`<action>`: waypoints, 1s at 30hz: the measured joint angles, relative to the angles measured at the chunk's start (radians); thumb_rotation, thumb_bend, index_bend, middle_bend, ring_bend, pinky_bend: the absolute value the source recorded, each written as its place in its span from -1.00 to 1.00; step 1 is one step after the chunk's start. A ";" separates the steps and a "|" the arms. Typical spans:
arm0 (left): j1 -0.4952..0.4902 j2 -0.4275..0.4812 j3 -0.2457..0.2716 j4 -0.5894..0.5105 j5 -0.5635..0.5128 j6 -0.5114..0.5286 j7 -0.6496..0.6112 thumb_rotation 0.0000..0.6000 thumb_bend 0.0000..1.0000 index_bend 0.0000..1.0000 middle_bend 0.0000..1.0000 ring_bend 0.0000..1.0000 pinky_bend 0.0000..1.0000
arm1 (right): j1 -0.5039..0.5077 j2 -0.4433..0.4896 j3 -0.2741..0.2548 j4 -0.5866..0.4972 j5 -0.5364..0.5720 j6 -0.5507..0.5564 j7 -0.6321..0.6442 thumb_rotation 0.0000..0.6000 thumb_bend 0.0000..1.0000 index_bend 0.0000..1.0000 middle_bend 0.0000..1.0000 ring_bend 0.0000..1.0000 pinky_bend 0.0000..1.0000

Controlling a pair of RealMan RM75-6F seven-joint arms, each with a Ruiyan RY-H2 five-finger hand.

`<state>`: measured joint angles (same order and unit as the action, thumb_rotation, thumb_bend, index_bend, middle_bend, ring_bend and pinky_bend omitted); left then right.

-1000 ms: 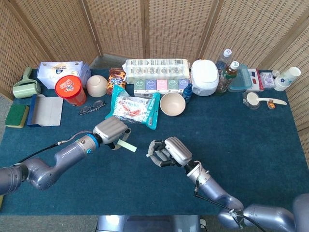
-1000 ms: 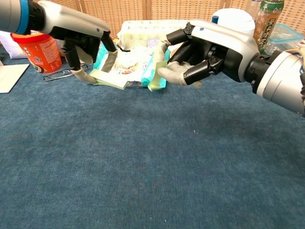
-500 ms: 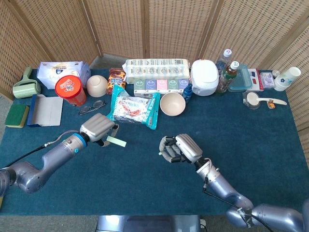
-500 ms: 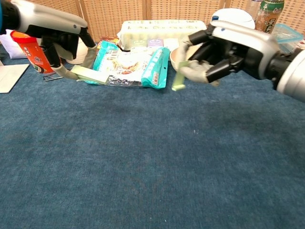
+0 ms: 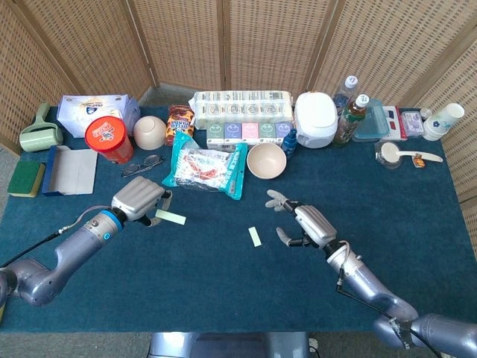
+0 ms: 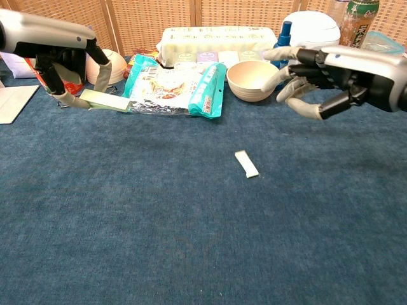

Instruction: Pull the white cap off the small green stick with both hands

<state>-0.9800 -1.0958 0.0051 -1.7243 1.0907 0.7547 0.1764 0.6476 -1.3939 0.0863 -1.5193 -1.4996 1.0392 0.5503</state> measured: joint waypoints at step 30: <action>-0.013 0.015 0.012 -0.096 -0.208 0.027 0.282 -1.00 -0.65 -0.23 0.23 -0.60 -0.62 | -0.080 0.080 -0.012 0.023 -0.010 0.065 0.075 1.00 0.05 -1.00 -0.61 -0.71 -0.61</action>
<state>-0.9931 -1.0812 0.0166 -1.8201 0.8830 0.7821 0.4587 0.5678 -1.3139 0.0741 -1.4965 -1.5098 1.1038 0.6255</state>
